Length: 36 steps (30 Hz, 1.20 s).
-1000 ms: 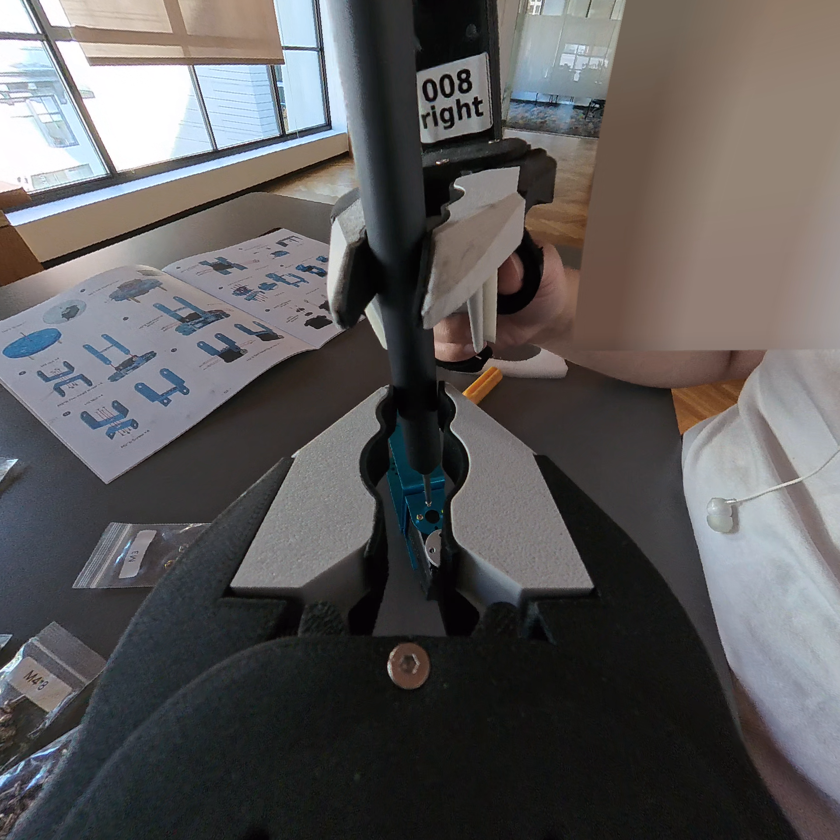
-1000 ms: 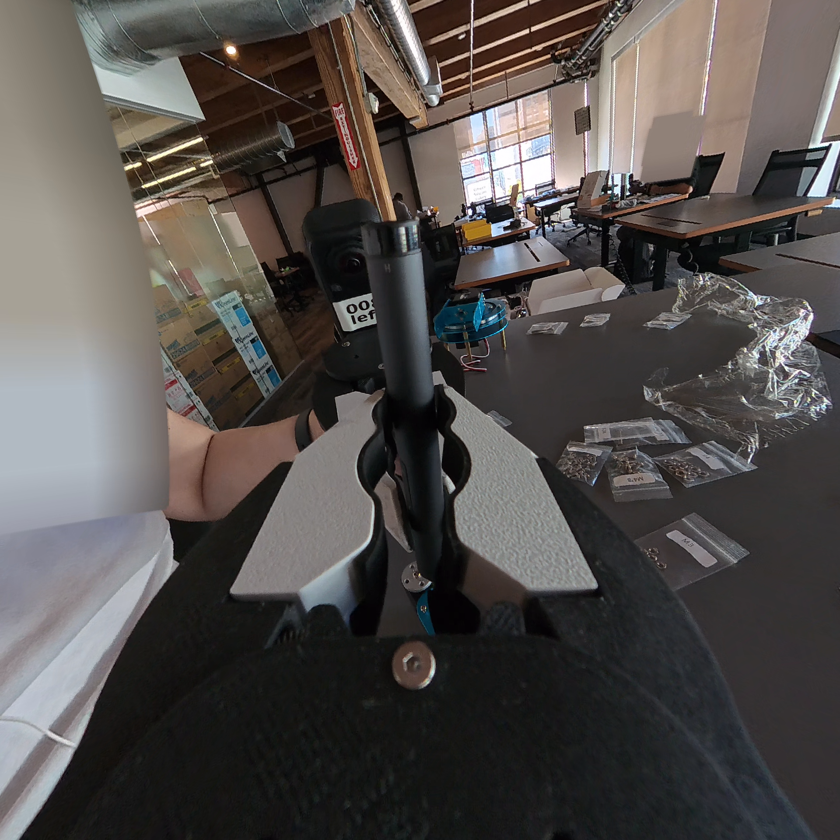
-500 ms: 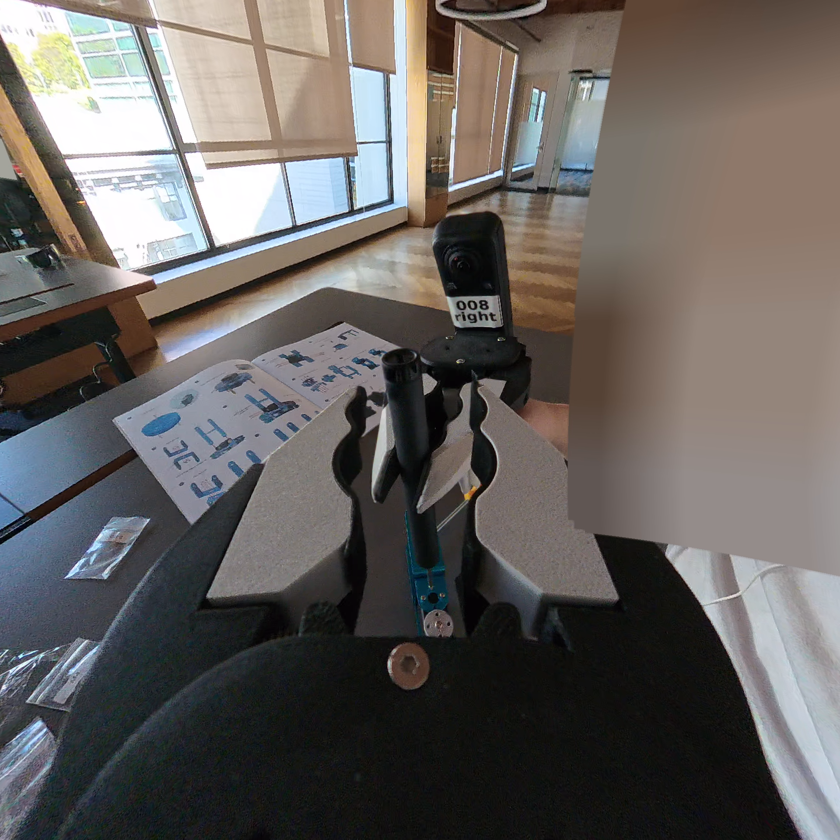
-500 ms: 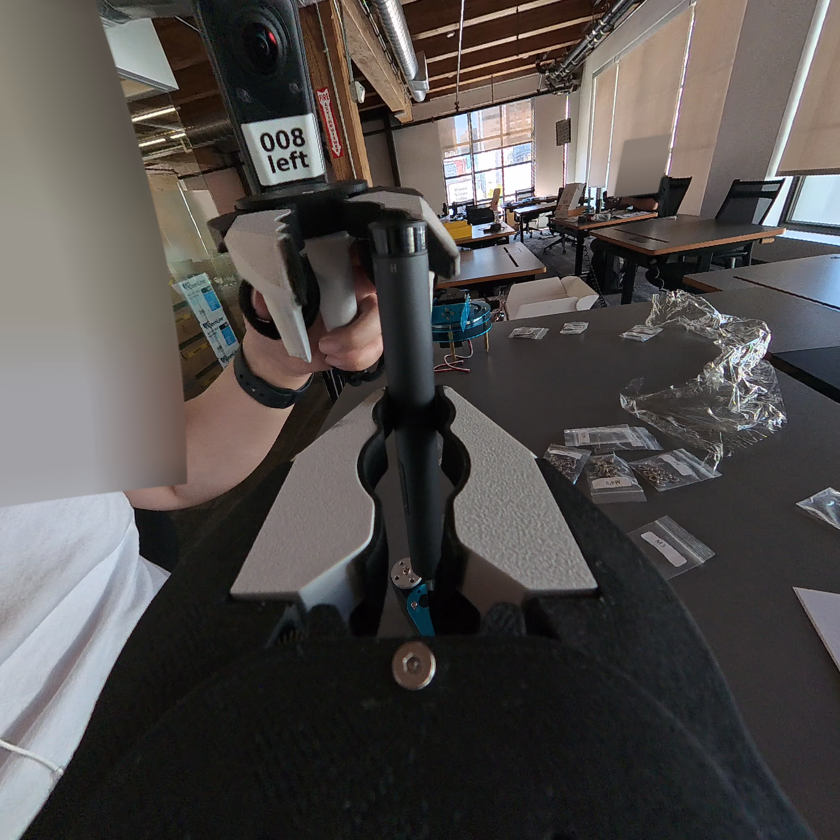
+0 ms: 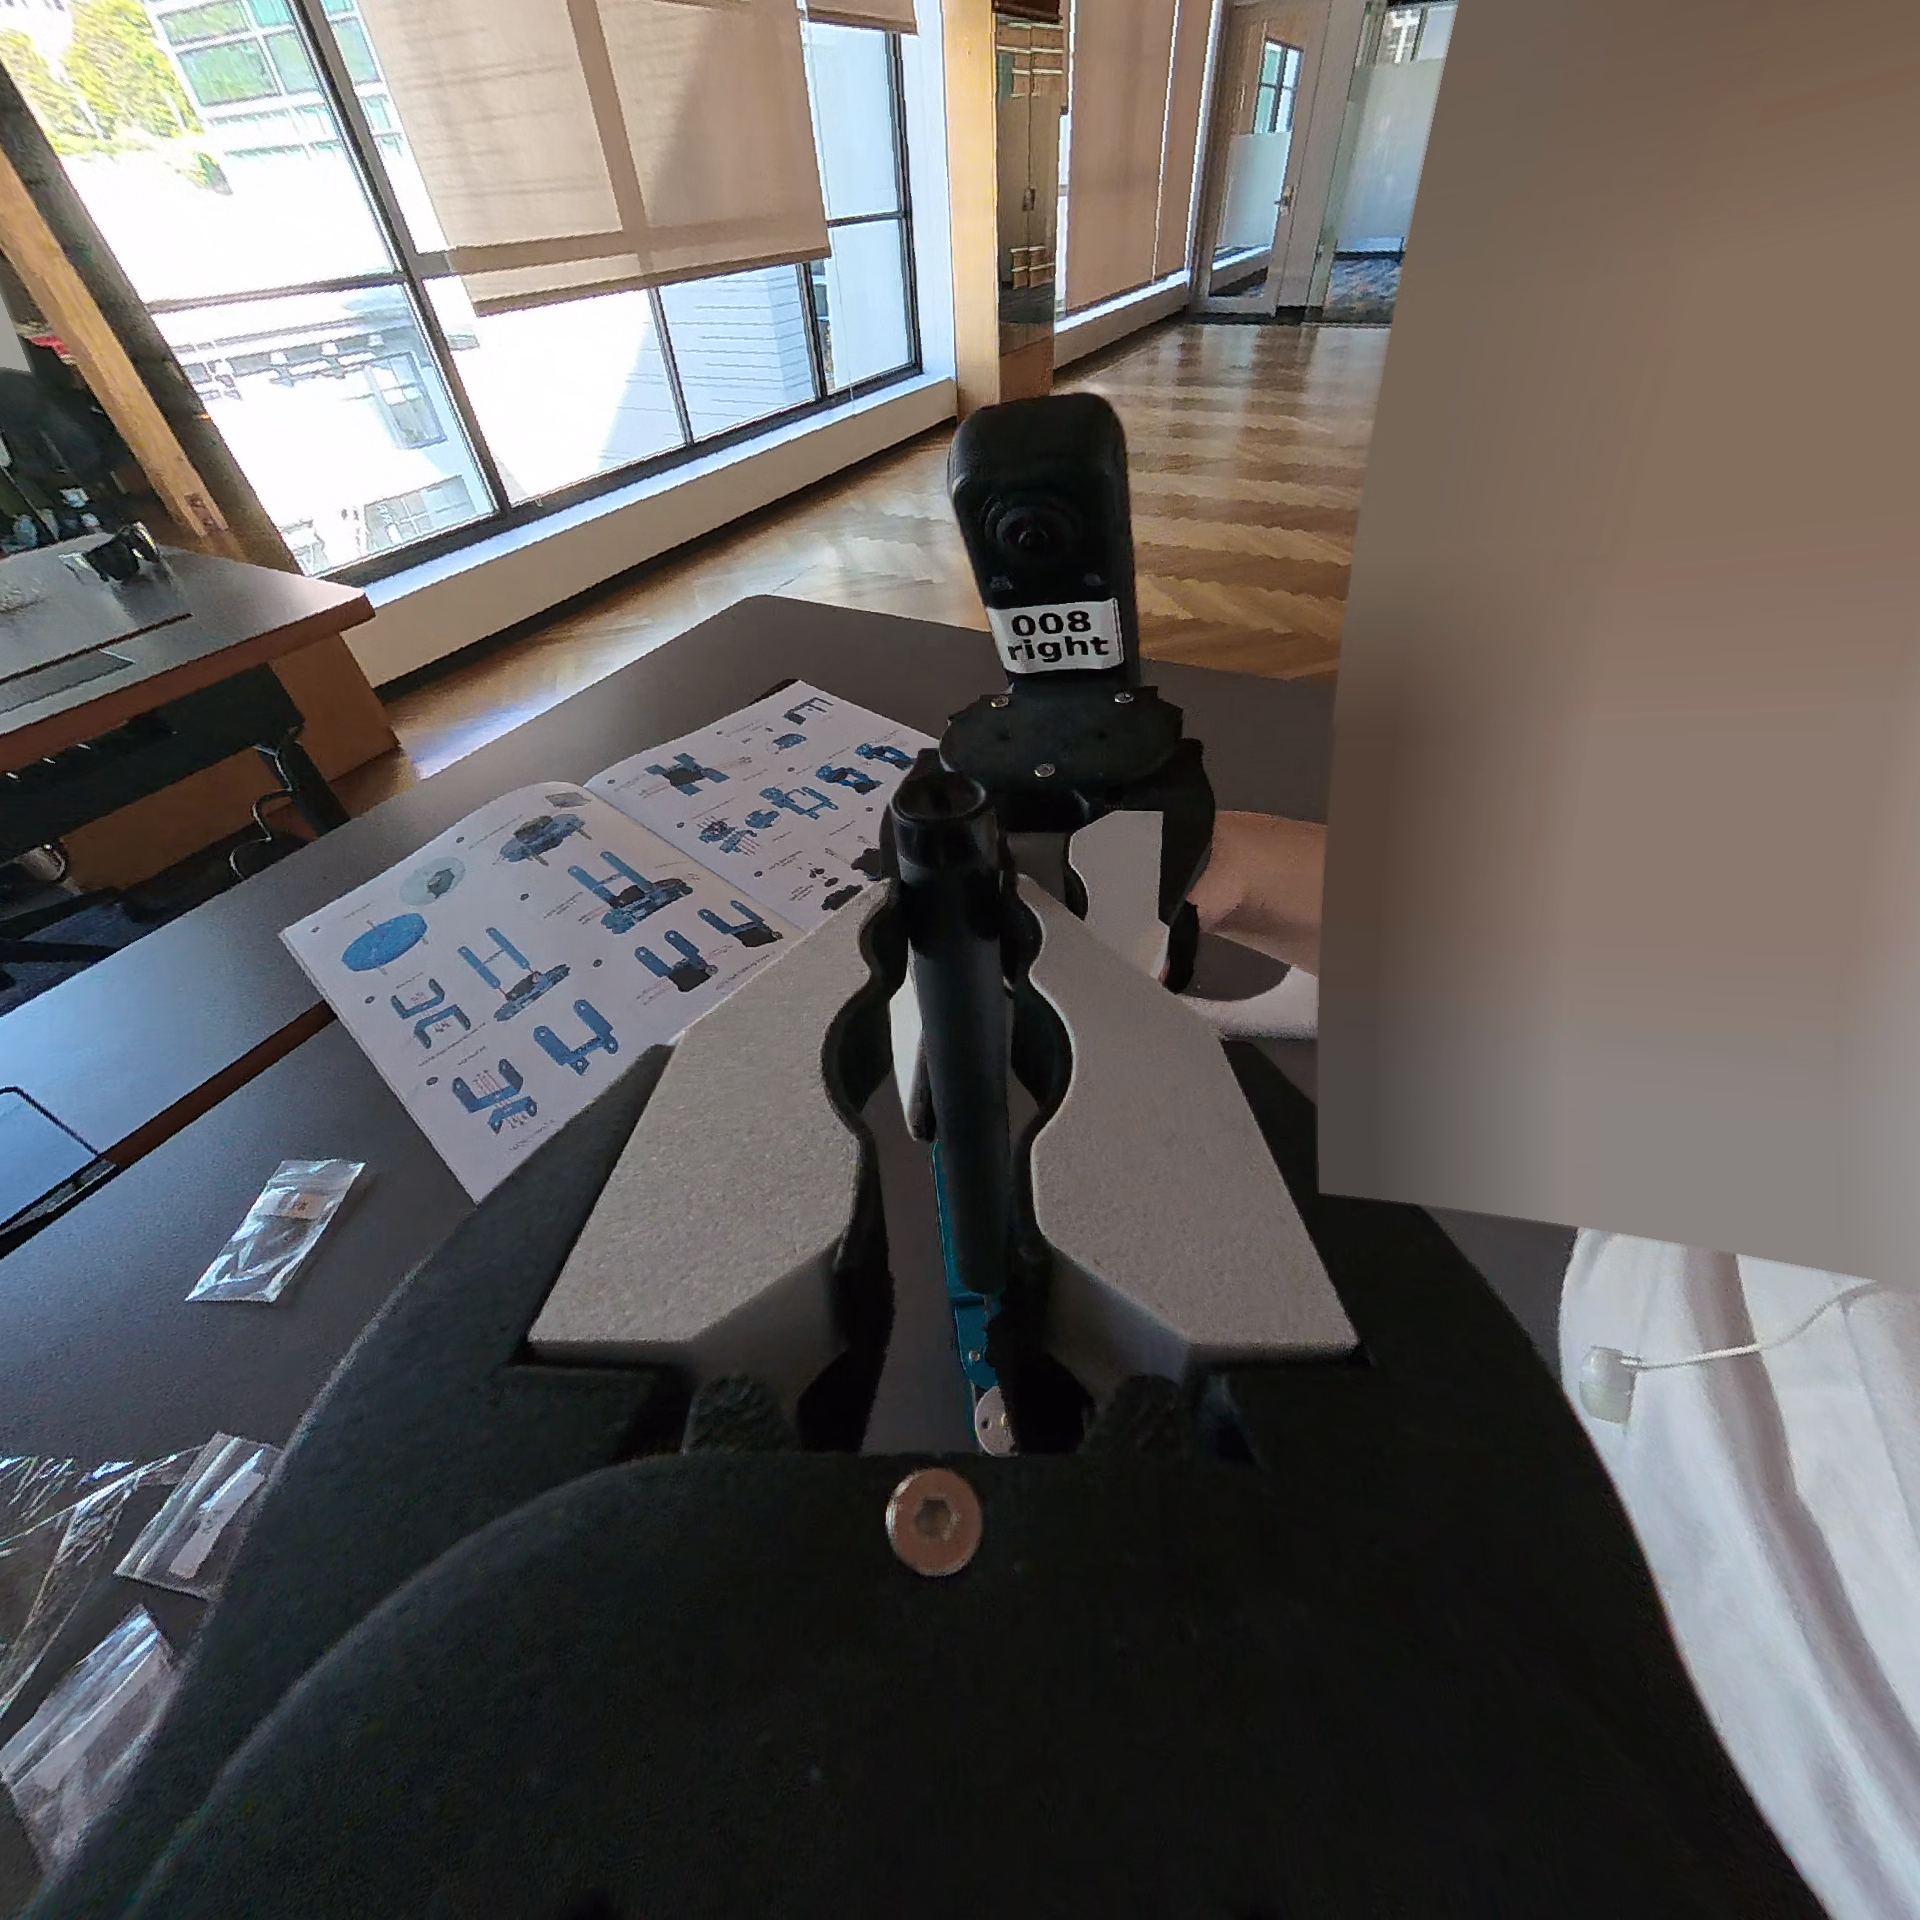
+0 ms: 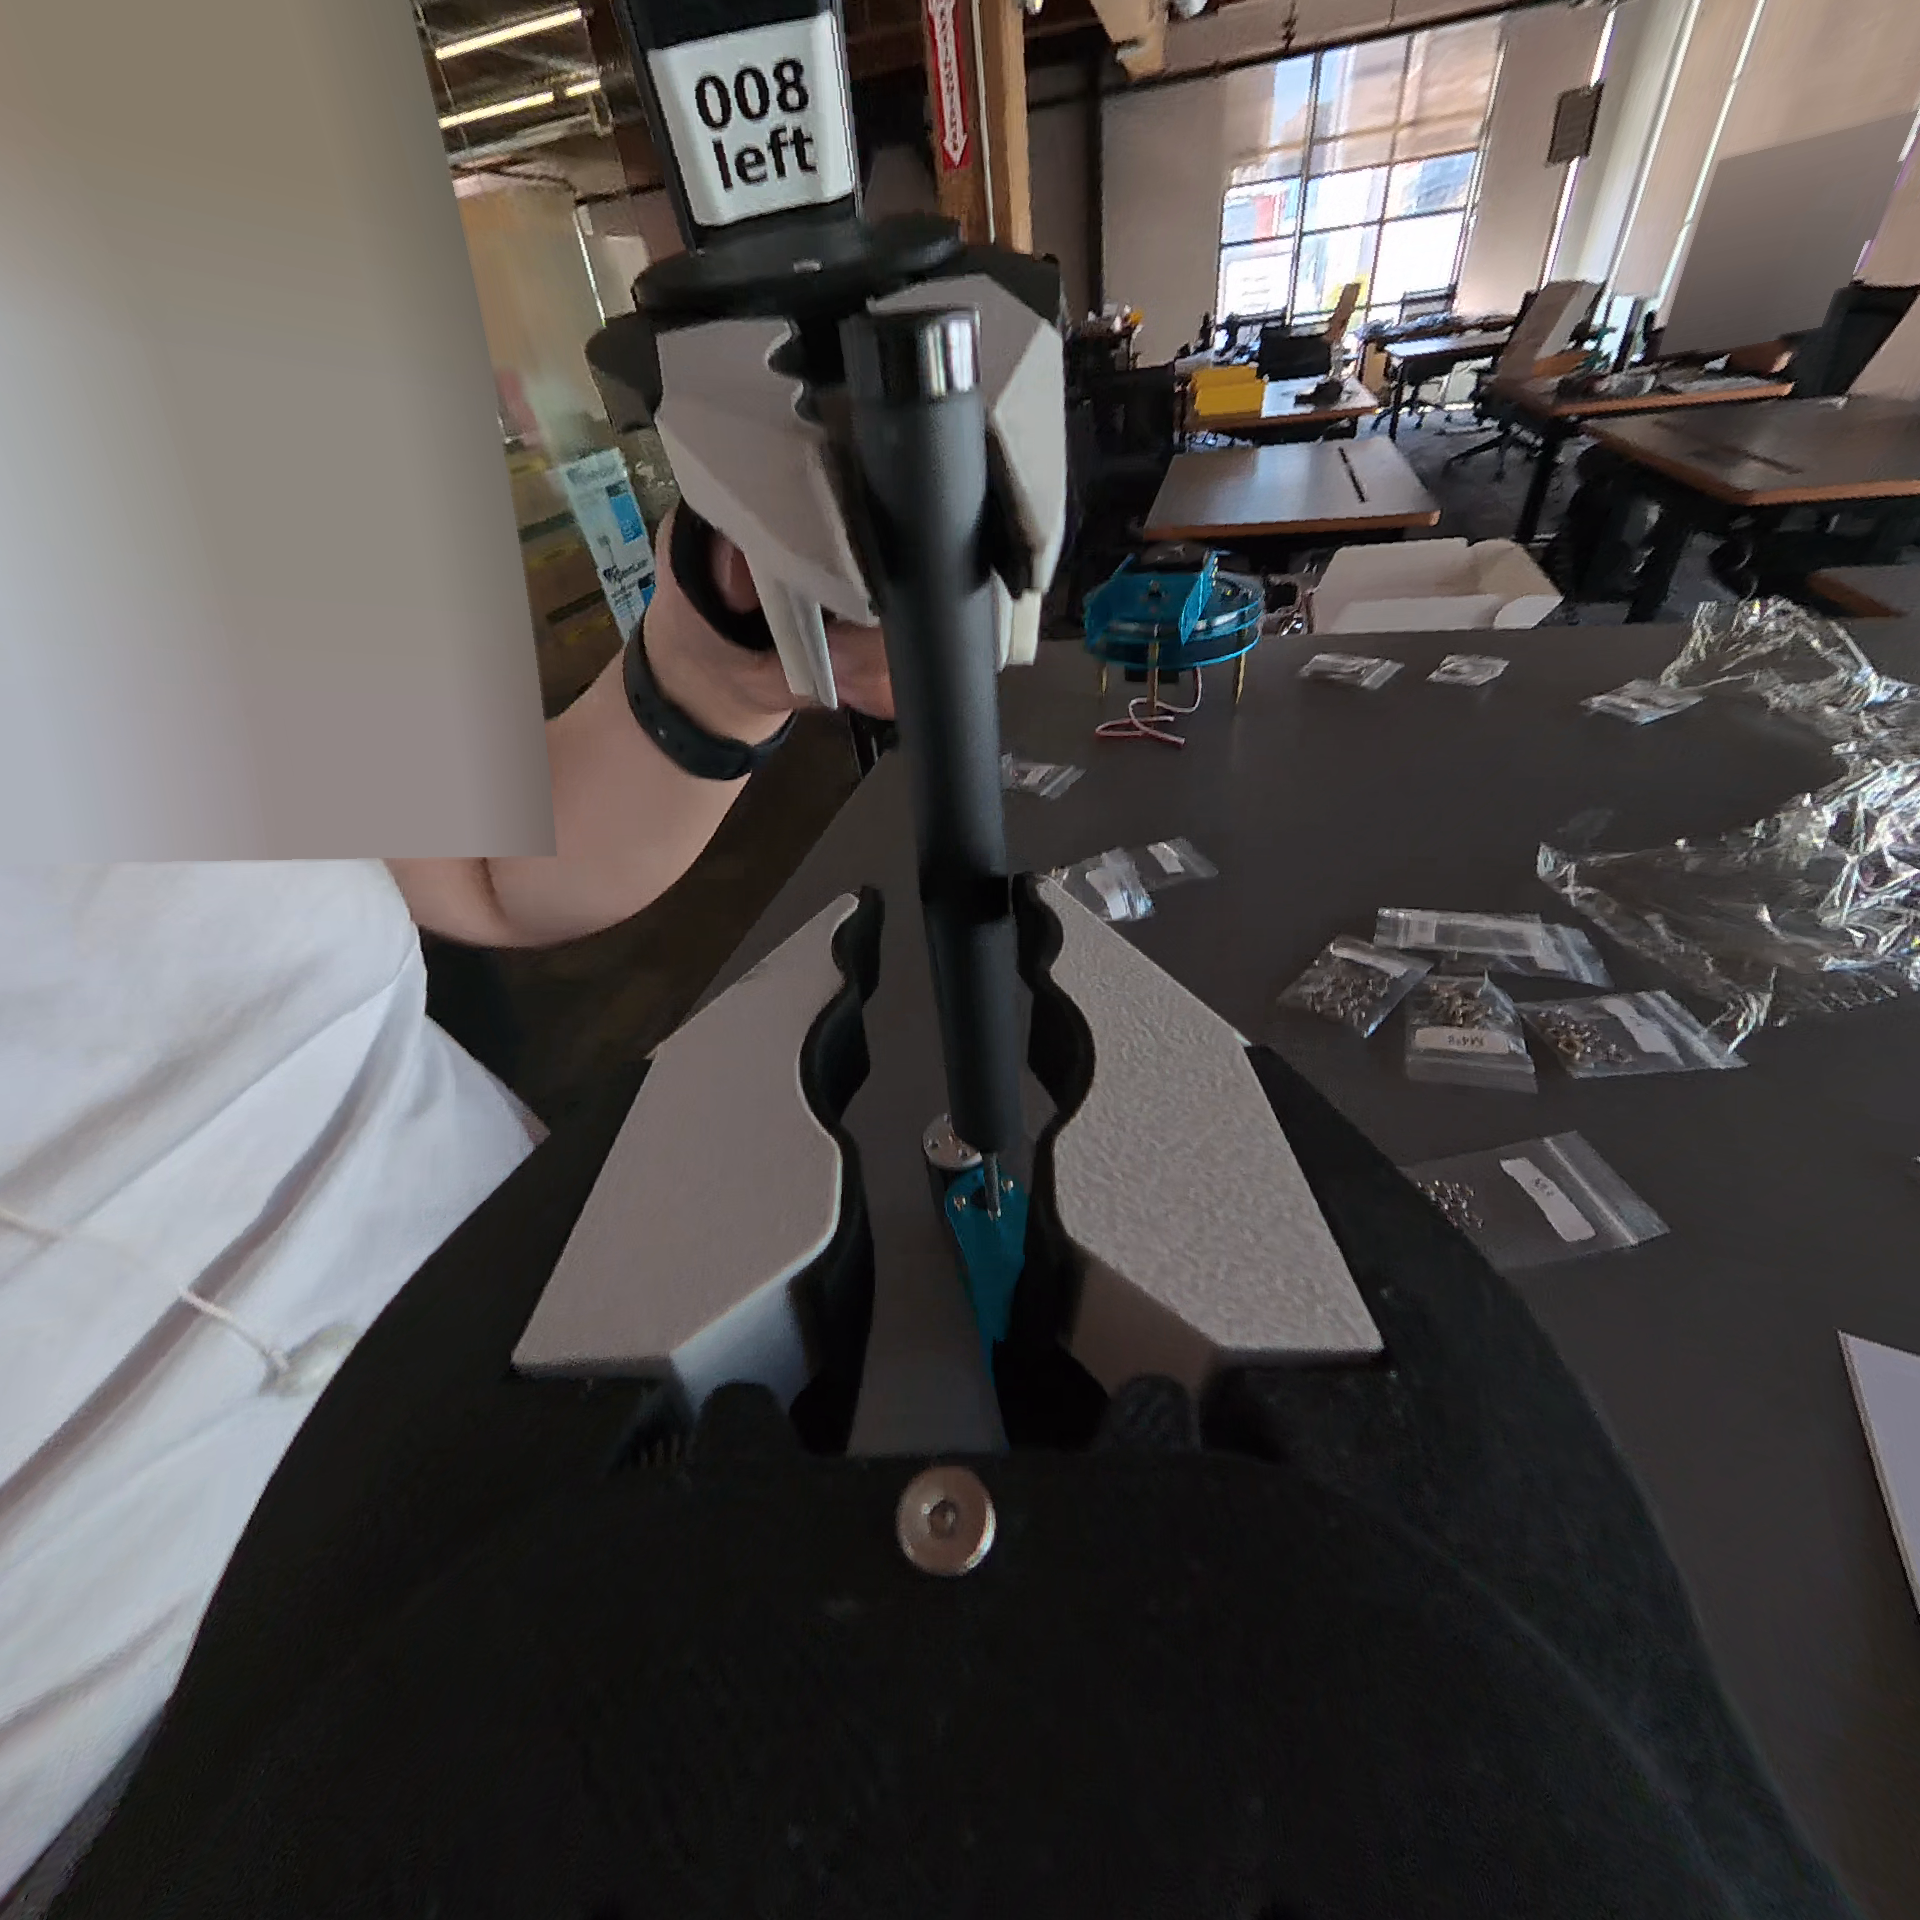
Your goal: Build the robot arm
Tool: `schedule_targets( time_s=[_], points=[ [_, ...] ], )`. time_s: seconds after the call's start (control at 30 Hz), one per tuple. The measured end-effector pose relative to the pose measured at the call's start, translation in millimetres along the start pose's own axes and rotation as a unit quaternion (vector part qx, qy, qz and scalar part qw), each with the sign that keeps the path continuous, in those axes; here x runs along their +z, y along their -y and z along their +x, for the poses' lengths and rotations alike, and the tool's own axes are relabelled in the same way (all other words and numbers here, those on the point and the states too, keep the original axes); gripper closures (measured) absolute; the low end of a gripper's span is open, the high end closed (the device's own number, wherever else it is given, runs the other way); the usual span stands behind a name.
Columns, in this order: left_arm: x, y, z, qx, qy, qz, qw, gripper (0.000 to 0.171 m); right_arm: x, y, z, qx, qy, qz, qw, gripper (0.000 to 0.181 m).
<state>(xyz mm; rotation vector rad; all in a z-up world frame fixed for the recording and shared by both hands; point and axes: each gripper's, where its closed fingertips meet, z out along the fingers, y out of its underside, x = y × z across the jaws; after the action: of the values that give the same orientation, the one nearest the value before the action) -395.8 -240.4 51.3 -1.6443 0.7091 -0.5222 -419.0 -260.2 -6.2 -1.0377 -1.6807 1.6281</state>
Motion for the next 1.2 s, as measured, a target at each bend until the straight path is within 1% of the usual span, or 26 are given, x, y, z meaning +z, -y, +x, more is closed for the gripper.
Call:
schedule_targets(
  time_s=[0.2, 0.3, 0.57, 0.8, 1.07, 1.2],
  points=[
    [-0.4, -0.3, -2.5, -0.009, -0.004, 0.01, 1.0, 0.155, 2.3, -22.3, 5.8, 0.007, 0.026, -0.035, 0.999, 0.163],
    [-1.5, -0.5, -2.5, -0.008, -0.006, 0.012, 1.0, 0.155, 2.6, -22.6, 4.9, 0.021, 0.038, -0.019, 0.999, 0.164],
    [-1.1, -0.5, -1.1, -0.009, -0.015, 0.009, 1.0, 0.156, 2.2, -23.0, 4.6, 0.026, 0.061, -0.02, 0.998, 0.165],
    [-0.7, -0.4, -0.3, -0.006, -0.018, 0.007, 1.0, 0.155, 2.1, -23.2, 4.8, 0.032, 0.07, 0.001, 0.997, 0.165],
    [-0.4, 0.0, 3.8, 0.004, -0.029, 0.005, 1.0, 0.156, -0.3, -24.1, 3.2, 0.031, 0.075, -0.015, 0.997, 0.165],
    [-0.1, 0.0, 4.0, 0.011, -0.047, 0.003, 0.999, 0.156, -0.8, -23.9, 4.5, 0.042, 0.077, -0.008, 0.996, 0.165]
  ],
)
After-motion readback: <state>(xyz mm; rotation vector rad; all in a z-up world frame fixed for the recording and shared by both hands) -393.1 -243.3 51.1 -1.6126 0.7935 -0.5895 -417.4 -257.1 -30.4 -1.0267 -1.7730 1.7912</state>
